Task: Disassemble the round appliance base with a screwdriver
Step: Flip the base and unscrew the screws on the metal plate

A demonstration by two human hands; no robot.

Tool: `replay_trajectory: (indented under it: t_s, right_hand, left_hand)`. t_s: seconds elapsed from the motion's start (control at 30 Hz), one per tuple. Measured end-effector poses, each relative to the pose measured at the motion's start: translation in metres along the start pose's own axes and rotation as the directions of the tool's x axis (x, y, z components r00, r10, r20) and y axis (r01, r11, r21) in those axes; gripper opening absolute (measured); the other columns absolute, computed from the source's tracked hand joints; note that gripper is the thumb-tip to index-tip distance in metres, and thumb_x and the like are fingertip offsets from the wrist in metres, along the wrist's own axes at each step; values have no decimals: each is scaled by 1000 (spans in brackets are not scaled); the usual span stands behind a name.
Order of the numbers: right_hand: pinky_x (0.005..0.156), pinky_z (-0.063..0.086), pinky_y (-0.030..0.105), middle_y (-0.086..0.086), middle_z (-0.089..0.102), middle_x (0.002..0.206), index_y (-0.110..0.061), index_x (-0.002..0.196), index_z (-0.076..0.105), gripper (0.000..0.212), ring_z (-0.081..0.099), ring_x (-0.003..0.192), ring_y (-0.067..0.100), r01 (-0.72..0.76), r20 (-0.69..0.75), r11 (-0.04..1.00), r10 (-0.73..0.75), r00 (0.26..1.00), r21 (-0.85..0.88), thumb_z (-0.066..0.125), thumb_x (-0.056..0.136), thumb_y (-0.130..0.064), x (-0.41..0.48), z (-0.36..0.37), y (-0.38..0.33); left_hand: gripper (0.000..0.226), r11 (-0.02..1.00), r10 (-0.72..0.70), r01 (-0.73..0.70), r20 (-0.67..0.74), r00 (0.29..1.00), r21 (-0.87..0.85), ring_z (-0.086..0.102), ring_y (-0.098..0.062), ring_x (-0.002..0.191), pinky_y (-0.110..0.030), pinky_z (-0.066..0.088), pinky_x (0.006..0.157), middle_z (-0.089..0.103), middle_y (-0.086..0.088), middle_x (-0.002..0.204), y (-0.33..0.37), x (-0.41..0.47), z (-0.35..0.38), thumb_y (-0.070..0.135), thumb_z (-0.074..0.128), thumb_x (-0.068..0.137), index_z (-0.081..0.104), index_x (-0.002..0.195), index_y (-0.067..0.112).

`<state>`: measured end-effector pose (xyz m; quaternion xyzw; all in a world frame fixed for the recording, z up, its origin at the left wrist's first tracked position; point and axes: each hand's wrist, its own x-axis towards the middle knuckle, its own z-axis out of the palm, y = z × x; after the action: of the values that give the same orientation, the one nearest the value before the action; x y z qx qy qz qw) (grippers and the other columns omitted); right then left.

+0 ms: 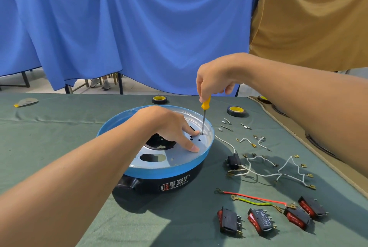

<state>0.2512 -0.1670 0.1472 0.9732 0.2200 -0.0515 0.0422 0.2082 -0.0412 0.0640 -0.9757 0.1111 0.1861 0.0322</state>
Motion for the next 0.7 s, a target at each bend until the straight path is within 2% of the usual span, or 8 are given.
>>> replay_trajectory:
  t_s: [0.13, 0.2, 0.27, 0.37, 0.43, 0.57, 0.63, 0.7]
  right_hand:
    - [42, 37, 19, -3, 48, 41, -10, 63, 62, 57, 42, 40, 16, -46, -10, 995, 45, 999, -87, 44, 95, -54, -1, 4, -1]
    - [37, 31, 17, -5, 41, 29, -12, 54, 58, 56, 39, 33, 14, -51, -90, 989, 39, 995, -140, 41, 97, -44, 2, 9, -1]
    - [44, 34, 20, -2, 46, 35, -11, 55, 56, 42, 41, 37, 17, -40, -125, 991, 24, 992, -128, 52, 92, -30, 3, 11, 1]
    - [48, 39, 22, 1, 53, 53, -8, 81, 67, 20, 45, 48, 18, -4, -83, 1000, 5, 997, 3, 65, 85, -27, 2, 10, 4]
    - [50, 44, 24, 2, 53, 64, -7, 97, 68, 25, 47, 56, 17, 12, -26, 996, -10, 1000, 87, 71, 82, -27, 2, 8, 5]
    - [48, 39, 24, 2, 46, 52, -8, 65, 54, 52, 40, 46, 20, -18, -61, 999, 20, 998, 33, 53, 91, -53, 2, 9, 5]
    - [49, 37, 24, 4, 44, 46, -8, 59, 49, 47, 39, 42, 22, -29, -134, 999, 24, 991, -38, 49, 95, -39, 3, 11, 3]
    - [49, 39, 24, 5, 48, 51, -5, 73, 61, 26, 42, 45, 22, -26, -125, 999, 23, 992, -30, 55, 90, -24, 2, 11, 1]
  left_hand:
    - [70, 1000, 1, -1, -4, 1000, 4, 40, -19, 110, -33, 35, 91, 41, 9, 140, -1, 0, 0, 80, 45, 77, 29, 142, 58]
    - [71, 1000, 6, -6, -7, 1000, 10, 41, -19, 111, -33, 35, 90, 40, 8, 141, -1, 1, 1, 81, 44, 77, 29, 142, 58]
    - [71, 1000, 6, -6, -15, 1000, 13, 42, -21, 112, -33, 36, 90, 40, 8, 143, -2, 1, 2, 81, 43, 77, 28, 143, 58]
    - [71, 1000, 6, -6, -11, 1000, 9, 43, -22, 121, -33, 35, 91, 37, 8, 147, -2, 2, 2, 81, 43, 78, 28, 143, 57]
    - [72, 1000, 5, -5, -1, 1000, 9, 42, -23, 125, -34, 35, 93, 35, 8, 149, -2, 2, 2, 81, 43, 77, 28, 143, 57]
    - [71, 1000, 10, -10, -6, 1000, -9, 41, -23, 125, -33, 34, 92, 36, 8, 149, -2, 1, 2, 80, 44, 78, 28, 143, 57]
    - [70, 1000, 8, -8, -8, 1000, -11, 41, -23, 126, -33, 34, 92, 36, 7, 150, -2, 1, 3, 80, 44, 78, 28, 143, 57]
    - [70, 1000, 2, -2, -7, 1000, -9, 42, -23, 126, -33, 34, 92, 35, 8, 149, -2, 1, 3, 81, 44, 77, 29, 142, 58]
